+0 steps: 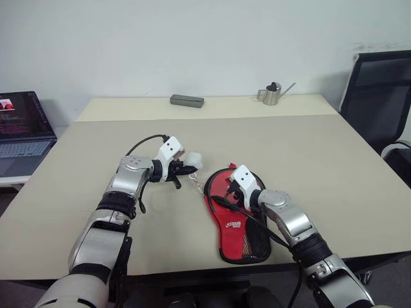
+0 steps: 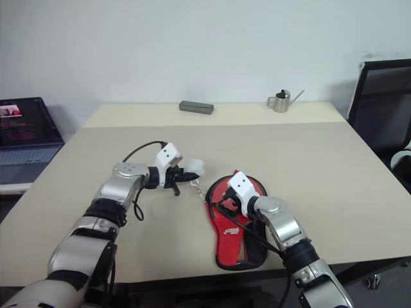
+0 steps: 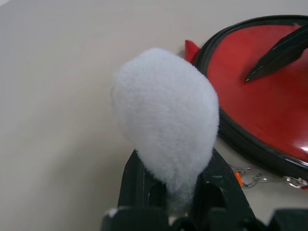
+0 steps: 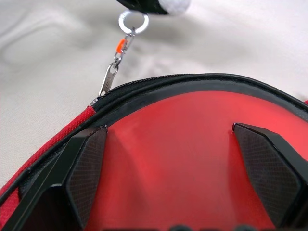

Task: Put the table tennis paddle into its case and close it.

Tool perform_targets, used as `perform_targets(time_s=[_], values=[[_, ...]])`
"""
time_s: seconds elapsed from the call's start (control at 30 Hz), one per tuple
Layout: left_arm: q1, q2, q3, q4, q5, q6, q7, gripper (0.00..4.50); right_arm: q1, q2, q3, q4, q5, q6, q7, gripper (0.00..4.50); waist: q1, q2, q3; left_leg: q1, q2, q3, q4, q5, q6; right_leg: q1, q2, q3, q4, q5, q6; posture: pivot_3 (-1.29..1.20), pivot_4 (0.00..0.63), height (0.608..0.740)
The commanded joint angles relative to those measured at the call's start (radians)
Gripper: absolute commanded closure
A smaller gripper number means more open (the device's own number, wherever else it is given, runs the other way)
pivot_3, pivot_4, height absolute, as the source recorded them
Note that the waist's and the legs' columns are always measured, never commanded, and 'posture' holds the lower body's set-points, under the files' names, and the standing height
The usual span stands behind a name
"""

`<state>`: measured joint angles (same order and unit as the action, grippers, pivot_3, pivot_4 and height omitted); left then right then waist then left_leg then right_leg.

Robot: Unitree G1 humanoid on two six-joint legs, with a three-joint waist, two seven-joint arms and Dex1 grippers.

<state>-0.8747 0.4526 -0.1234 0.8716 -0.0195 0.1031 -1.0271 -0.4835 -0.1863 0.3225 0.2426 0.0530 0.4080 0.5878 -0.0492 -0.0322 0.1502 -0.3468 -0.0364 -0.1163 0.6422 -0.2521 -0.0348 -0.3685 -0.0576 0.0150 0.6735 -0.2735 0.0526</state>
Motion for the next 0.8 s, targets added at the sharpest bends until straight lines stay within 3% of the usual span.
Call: perform_targets(time_s=[0.03, 0.47, 0.8], values=[[-0.080, -0.007, 0.010, 0.030, 0.020, -0.056, 0.047, 4.28, 0.106, -0.028, 0.045, 0.181, -0.064, 0.086, -0.022, 0.00, 0.001, 0.000, 0.000, 0.000, 0.000, 0.000, 0.000, 0.000, 0.000, 0.000, 0.000, 0.000, 0.000, 0.000, 0.000, 0.00, 0.150, 0.740], [-0.252, -0.099, -0.010, 0.336, 0.130, -0.219, 0.221, 4.28, 0.136, -0.016, 0.050, 0.135, -0.064, 0.117, -0.042, 0.00, 0.002, -0.002, -0.006, 0.000, -0.002, -0.013, -0.008, 0.000, 0.000, 0.002, 0.002, -0.001, -0.012, 0.001, 0.003, 0.00, 0.150, 0.740], [-0.348, -0.176, -0.007, 0.437, 0.189, -0.262, 0.335, 4.28, 0.207, -0.017, 0.067, 0.032, -0.059, 0.173, -0.061, 0.00, 0.004, -0.003, -0.007, -0.001, -0.003, -0.015, -0.016, -0.001, -0.001, 0.001, 0.002, -0.003, -0.018, 0.001, 0.003, 0.00, 0.150, 0.740]])
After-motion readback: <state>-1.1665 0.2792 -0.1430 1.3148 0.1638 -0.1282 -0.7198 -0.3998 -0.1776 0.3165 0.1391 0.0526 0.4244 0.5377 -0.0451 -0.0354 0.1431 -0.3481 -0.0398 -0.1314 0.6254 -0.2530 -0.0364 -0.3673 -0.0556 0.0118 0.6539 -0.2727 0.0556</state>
